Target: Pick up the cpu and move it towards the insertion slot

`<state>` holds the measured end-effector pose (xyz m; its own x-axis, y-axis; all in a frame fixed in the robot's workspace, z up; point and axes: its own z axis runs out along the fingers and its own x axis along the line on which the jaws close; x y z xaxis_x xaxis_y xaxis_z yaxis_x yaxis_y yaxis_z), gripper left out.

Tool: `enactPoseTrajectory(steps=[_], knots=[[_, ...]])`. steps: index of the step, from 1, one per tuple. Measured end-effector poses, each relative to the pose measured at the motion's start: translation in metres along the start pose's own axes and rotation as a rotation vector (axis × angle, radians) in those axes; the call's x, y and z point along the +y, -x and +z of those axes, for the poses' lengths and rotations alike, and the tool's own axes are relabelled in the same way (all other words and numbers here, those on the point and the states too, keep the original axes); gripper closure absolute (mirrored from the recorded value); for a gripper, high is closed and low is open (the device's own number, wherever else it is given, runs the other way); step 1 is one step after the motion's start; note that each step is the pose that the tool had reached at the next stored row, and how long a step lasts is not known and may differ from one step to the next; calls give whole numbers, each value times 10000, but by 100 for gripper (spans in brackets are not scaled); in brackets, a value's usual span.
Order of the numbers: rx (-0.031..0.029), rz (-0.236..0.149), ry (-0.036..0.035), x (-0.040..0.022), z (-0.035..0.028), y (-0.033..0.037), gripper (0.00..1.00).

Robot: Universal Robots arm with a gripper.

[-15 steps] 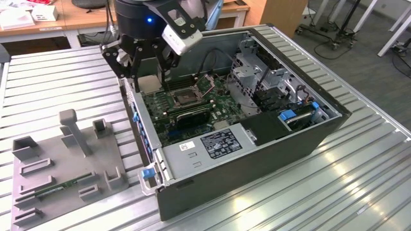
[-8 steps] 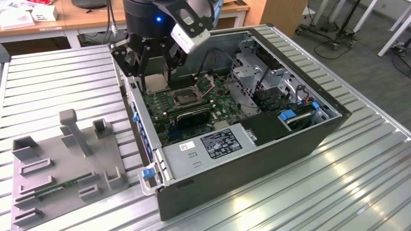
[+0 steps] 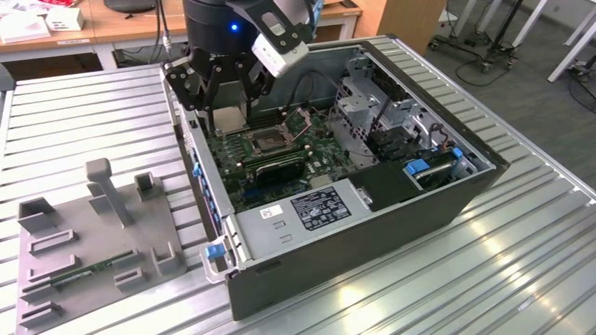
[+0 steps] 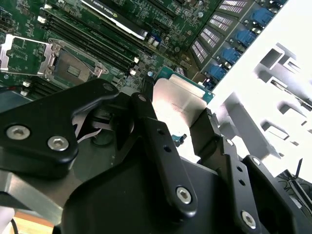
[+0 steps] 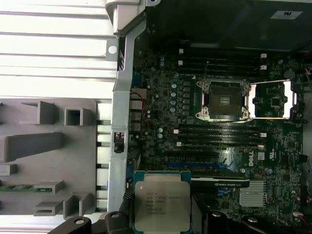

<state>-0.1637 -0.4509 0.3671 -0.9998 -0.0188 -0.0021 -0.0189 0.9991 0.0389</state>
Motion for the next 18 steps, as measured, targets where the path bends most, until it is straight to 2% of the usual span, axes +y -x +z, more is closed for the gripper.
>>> enactPoseTrajectory(steps=[10,18], knots=[[0,-3,0,0,0,13,45],[0,0,0,-3,2,136,45]])
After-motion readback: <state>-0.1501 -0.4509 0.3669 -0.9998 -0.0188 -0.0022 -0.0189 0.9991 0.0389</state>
